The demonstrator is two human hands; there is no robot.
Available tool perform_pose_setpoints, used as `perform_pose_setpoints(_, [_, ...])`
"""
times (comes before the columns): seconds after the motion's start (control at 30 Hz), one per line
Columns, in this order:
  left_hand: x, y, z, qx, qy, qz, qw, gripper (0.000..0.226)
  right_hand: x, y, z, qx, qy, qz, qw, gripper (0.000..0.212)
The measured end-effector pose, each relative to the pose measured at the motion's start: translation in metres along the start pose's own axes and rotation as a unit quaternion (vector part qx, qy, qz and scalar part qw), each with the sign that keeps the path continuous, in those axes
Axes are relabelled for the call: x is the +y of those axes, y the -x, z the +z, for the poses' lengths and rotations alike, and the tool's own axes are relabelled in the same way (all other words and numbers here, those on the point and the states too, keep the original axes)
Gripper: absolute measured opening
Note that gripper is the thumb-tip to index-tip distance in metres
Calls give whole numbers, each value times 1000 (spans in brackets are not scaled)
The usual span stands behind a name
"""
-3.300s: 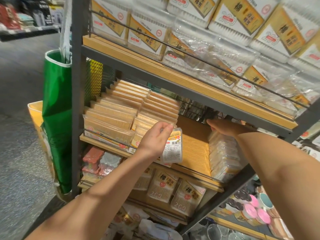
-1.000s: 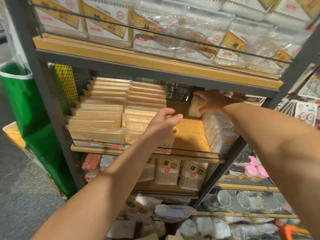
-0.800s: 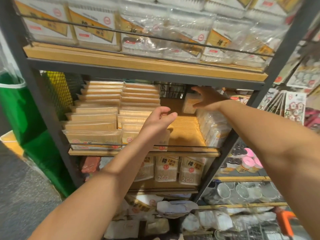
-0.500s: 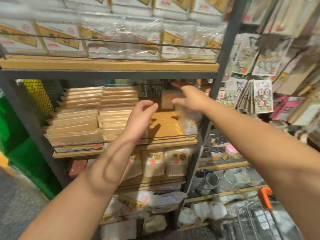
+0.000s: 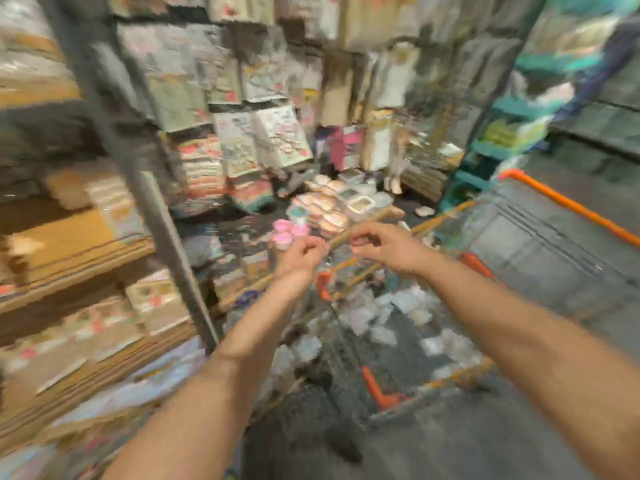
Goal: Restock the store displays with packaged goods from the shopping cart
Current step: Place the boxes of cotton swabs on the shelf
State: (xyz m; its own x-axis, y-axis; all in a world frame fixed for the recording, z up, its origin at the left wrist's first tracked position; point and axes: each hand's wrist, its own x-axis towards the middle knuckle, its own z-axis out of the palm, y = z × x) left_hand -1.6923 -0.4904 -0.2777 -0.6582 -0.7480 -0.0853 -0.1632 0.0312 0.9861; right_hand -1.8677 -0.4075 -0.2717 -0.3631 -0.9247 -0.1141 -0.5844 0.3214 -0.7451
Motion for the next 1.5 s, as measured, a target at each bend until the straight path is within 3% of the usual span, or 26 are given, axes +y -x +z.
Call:
perform_pose_setpoints(0.1, [-12, -2, 73, -101, -18, -41, 994, 15, 74, 46, -37, -10, -3, 84, 996, 22])
perform_pose_setpoints(0.2, [-25, -12, 140, -189, -45, -74, 978, 11, 146, 91, -63, 16, 0, 181, 983, 34])
perform_pose_setpoints(0.33, [-55, -32, 195, -261, -82, -113, 955, 13, 210, 124, -68, 27, -18, 241, 970, 37])
perform_pose_setpoints(0.47, [-108, -67, 235, -297, -109, -207, 926, 15, 276, 120, -68, 50, -65, 291, 953, 26])
perform_pose_setpoints(0.67, [-167, -144, 277, -298, -111, -315, 894, 16, 348, 56, -63, 51, -135, 372, 917, 14])
perform_pose_setpoints(0.77, [-201, -182, 292, -311, -120, -348, 876, 19, 386, 10, -50, 5, -110, 396, 912, 18])
perform_pose_setpoints(0.93, [-269, -220, 312, -279, -89, -451, 843, 7, 472, -36, -14, -40, -104, 459, 881, 47])
perform_pose_setpoints(1.07, [-334, -227, 320, -275, -71, -499, 819, 14, 546, -52, 7, 5, -117, 529, 841, 69])
perform_pose_setpoints(1.13, [-359, -234, 325, -259, -67, -513, 815, 19, 574, -72, 9, 26, -94, 520, 849, 77])
perform_pose_setpoints(1.23, [-381, -239, 334, -228, 15, -544, 807, 44, 604, -109, 15, -14, -3, 467, 884, 85])
perform_pose_setpoints(1.37, [-407, -237, 345, -188, -7, -528, 828, 28, 638, -139, 39, -36, 51, 471, 880, 81])
perform_pose_setpoints(1.5, [-418, -237, 344, -179, -30, -554, 813, 28, 636, -136, 58, -2, 43, 488, 872, 80])
